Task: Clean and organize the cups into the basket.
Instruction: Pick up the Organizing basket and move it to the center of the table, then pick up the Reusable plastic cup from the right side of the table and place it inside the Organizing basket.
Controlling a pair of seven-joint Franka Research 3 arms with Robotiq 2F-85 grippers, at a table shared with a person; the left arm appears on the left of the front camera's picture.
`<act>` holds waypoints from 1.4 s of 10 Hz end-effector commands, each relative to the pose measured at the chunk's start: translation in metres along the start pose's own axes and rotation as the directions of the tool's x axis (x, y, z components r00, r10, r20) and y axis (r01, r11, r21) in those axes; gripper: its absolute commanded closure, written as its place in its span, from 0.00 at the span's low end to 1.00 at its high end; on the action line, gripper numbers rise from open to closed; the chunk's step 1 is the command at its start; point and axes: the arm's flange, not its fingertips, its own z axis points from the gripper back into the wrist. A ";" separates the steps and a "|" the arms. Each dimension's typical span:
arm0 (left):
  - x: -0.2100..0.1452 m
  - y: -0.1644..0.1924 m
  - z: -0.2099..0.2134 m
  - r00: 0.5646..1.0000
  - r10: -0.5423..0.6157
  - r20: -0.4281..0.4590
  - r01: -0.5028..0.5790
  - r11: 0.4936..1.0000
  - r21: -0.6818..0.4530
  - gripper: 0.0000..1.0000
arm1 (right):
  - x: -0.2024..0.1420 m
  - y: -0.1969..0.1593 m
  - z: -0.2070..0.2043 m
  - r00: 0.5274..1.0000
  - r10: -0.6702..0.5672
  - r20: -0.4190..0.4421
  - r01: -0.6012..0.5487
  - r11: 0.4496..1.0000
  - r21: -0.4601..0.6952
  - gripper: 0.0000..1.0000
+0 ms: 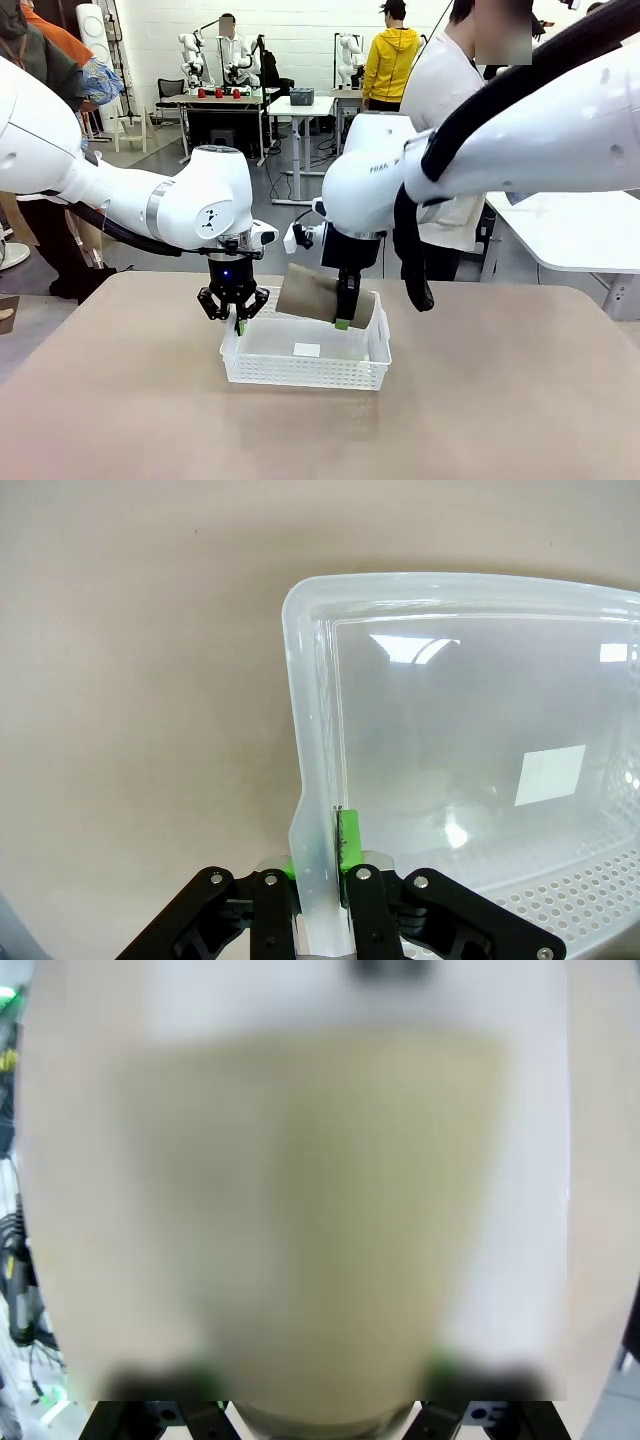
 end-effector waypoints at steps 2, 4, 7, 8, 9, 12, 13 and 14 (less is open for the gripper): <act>0.001 0.000 0.001 1.000 0.000 0.003 0.000 1.000 0.000 1.00 | 0.007 -0.003 -0.030 0.993 -0.063 -0.099 0.058 0.997 -0.052 0.22; 0.001 0.000 0.001 1.000 0.000 0.003 0.000 1.000 0.000 1.00 | 0.003 0.006 -0.056 0.993 -0.029 -0.115 0.030 1.000 0.007 0.22; 0.001 0.000 0.001 1.000 0.000 0.003 0.000 1.000 0.000 1.00 | -0.003 0.014 -0.074 0.992 -0.026 -0.127 0.033 0.998 0.051 0.22; 0.001 0.000 0.001 1.000 0.000 0.003 0.000 1.000 0.000 1.00 | -0.006 0.014 -0.076 0.991 -0.022 -0.130 0.029 0.998 0.058 0.22; 0.001 0.000 0.001 1.000 0.000 0.003 0.000 1.000 0.000 1.00 | -0.007 0.013 -0.074 0.994 -0.020 -0.109 0.026 0.998 0.056 0.00; 0.001 0.000 0.001 1.000 0.000 0.003 0.000 1.000 0.000 1.00 | -0.006 0.010 -0.070 0.994 -0.037 -0.102 0.043 0.997 0.057 0.00; 0.001 0.000 0.001 1.000 0.000 0.003 0.000 1.000 0.000 1.00 | -0.007 0.009 -0.068 0.995 -0.034 -0.094 0.040 0.997 0.060 0.00; 0.001 0.000 0.001 1.000 0.000 0.003 0.000 1.000 0.000 1.00 | -0.008 0.008 -0.065 0.996 -0.034 -0.080 0.040 0.997 0.068 0.00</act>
